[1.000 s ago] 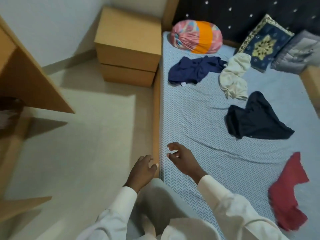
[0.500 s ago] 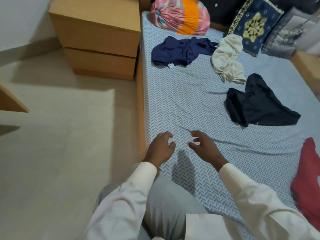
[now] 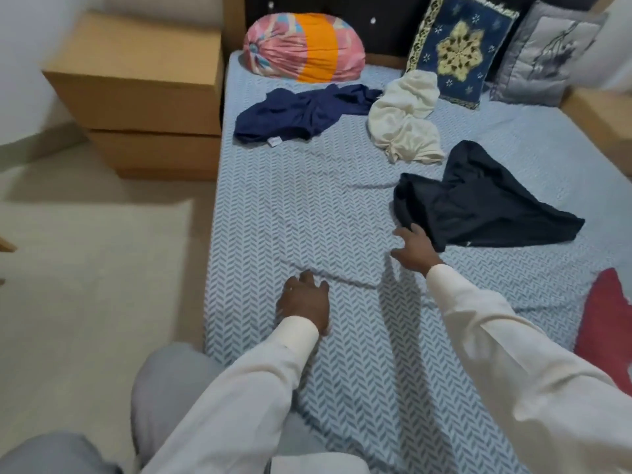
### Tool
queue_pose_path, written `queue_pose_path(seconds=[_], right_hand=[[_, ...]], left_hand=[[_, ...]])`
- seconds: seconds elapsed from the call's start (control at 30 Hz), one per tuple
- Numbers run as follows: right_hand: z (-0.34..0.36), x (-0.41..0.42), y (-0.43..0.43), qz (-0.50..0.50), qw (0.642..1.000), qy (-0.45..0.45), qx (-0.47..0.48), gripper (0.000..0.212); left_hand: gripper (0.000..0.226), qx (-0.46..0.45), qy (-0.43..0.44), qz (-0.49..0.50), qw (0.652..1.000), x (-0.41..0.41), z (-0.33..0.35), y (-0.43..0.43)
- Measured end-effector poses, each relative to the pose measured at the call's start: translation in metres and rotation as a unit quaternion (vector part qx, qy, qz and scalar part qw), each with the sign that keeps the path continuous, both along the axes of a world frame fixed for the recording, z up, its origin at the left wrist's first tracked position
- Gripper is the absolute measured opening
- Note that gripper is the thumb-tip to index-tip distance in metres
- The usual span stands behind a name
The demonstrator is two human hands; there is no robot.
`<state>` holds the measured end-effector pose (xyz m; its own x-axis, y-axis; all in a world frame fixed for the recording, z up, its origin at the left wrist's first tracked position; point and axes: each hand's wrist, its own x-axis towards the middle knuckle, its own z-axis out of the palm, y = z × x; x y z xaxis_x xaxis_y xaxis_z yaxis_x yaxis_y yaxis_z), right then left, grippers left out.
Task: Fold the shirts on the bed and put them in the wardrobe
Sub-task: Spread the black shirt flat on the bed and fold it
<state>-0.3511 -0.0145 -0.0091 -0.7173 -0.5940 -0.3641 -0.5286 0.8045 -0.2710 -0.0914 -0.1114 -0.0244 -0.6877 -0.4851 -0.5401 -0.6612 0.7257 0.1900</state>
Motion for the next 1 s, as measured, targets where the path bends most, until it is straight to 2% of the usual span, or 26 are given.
queue_pose_path(seconds=[0.13,0.23,0.3,0.43,0.53,0.6,0.67,0.77,0.87,0.93,1.0], right_hand=[[0.001,-0.04,-0.014,0.049,0.996,-0.011,0.069,0.053],[-0.013,-0.055,-0.019,0.03,0.991,-0.037,0.122,0.061],[-0.021,-0.057,-0.015,0.005,0.992,-0.03,0.124,0.063],[-0.013,-0.041,-0.008,-0.009,0.999,-0.043,-0.007,0.027],[0.017,-0.016,-0.006,0.009,0.991,-0.062,-0.117,0.028],[0.042,0.005,-0.008,0.029,0.977,-0.089,-0.194,0.026],[0.071,0.028,-0.014,0.04,0.951,-0.153,-0.265,0.019],[0.119,0.065,-0.023,0.043,0.882,-0.298,-0.362,0.022],[0.163,0.099,-0.033,0.066,0.793,-0.406,-0.449,0.031],[0.183,0.118,-0.041,0.09,0.741,-0.449,-0.491,0.041],[0.2,0.137,-0.051,0.113,0.717,-0.468,-0.504,0.049]], left_hand=[[0.1,-0.035,-0.025,-0.011,0.999,-0.008,-0.01,0.007],[0.103,-0.026,-0.047,-0.006,0.999,-0.01,-0.01,0.008],[0.104,-0.028,-0.043,-0.006,0.999,-0.01,-0.009,0.006],[0.104,-0.025,-0.044,-0.015,0.999,-0.009,-0.005,0.0],[0.101,-0.016,-0.028,-0.019,0.999,-0.011,0.003,-0.005],[0.108,0.018,-0.002,0.003,1.0,-0.011,0.006,-0.01],[0.119,0.098,0.044,0.069,0.992,-0.008,0.009,-0.017],[0.129,0.22,0.197,0.157,0.943,0.001,0.024,-0.022],[0.133,0.231,0.272,0.177,0.917,0.009,0.038,-0.023],[0.121,0.269,0.334,0.171,0.887,0.013,0.048,-0.019],[0.083,0.283,0.39,0.172,0.859,0.018,0.054,-0.014]])
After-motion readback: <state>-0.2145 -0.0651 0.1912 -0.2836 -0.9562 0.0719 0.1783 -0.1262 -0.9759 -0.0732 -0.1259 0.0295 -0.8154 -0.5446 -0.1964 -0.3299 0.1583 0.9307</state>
